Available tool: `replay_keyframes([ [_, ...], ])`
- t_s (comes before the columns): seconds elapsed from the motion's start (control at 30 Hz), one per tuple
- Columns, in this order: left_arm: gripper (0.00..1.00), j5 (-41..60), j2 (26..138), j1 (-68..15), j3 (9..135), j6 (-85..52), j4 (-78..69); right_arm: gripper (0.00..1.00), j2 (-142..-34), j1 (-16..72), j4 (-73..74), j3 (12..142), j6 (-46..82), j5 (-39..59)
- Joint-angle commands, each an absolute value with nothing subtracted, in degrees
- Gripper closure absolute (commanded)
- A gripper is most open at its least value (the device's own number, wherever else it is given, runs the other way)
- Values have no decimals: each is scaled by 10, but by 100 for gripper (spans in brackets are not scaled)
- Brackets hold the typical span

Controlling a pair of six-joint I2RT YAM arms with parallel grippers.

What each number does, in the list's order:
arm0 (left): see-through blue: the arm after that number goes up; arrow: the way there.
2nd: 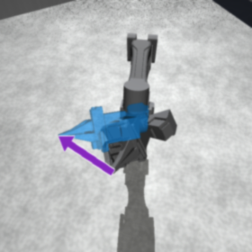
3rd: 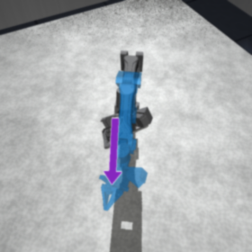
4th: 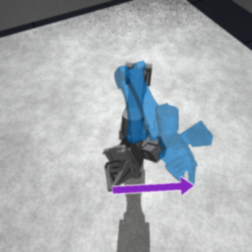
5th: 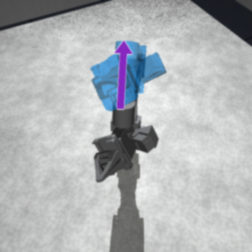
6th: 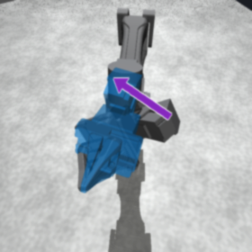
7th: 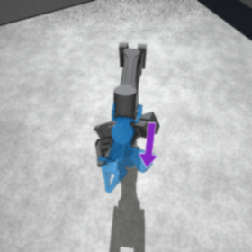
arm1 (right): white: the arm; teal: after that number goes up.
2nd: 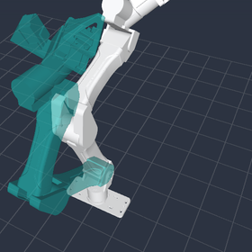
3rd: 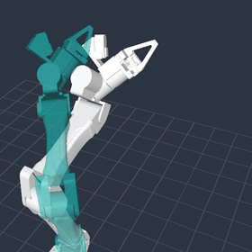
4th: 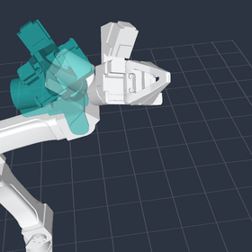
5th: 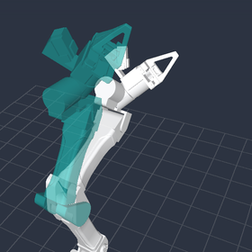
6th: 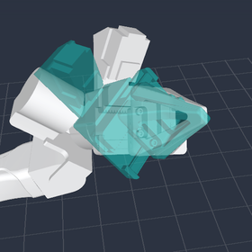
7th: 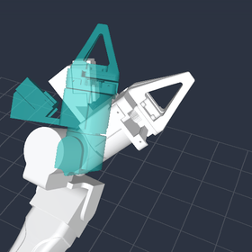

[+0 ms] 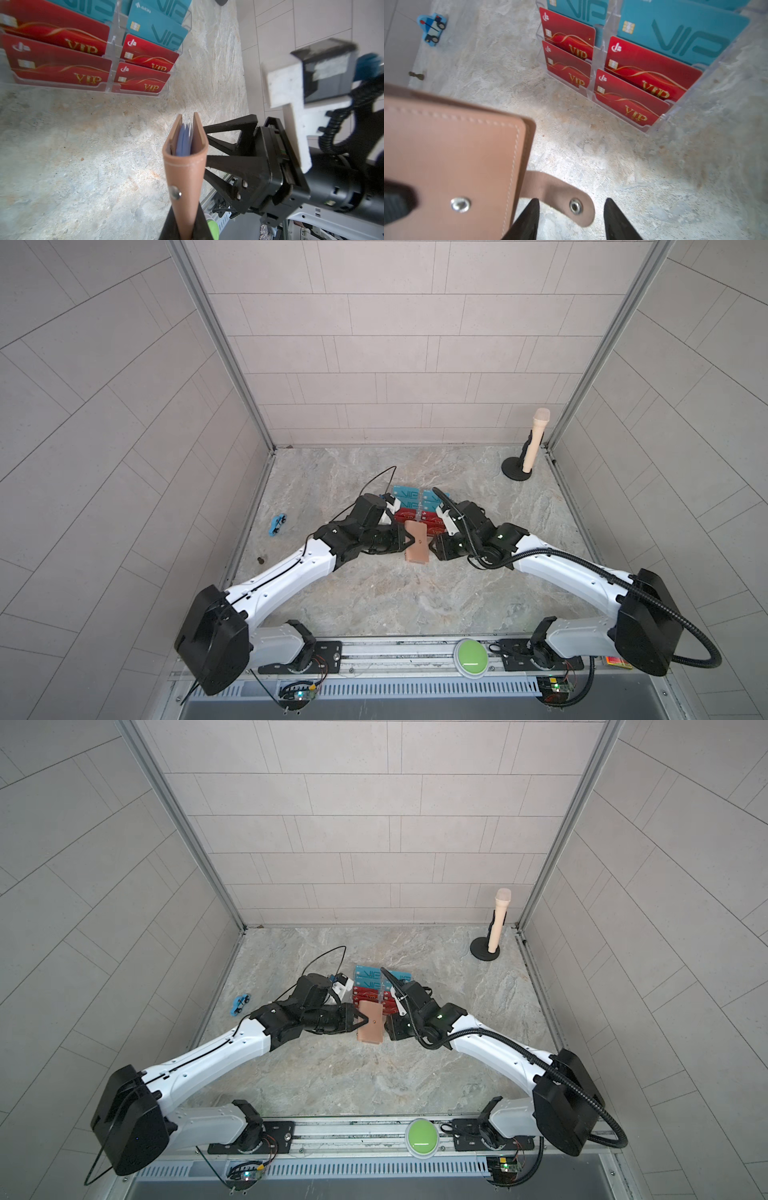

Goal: Put the credit cards into the card holder

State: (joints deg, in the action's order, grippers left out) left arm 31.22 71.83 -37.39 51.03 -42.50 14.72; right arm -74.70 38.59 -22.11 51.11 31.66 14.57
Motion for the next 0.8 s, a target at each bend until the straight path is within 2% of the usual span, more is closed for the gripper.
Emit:
replay_keyframes([
  [0.0, 91, 403, 701, -358, 507, -399, 122, 45, -716, 361, -180, 497, 310, 245],
  [0.3, 91, 483, 676, -336, 472, -436, 33, 43, -680, 303, -93, 456, 336, 406],
  [0.77, 87, 486, 673, -336, 449, -476, -25, 37, -616, 293, -38, 420, 364, 473],
])
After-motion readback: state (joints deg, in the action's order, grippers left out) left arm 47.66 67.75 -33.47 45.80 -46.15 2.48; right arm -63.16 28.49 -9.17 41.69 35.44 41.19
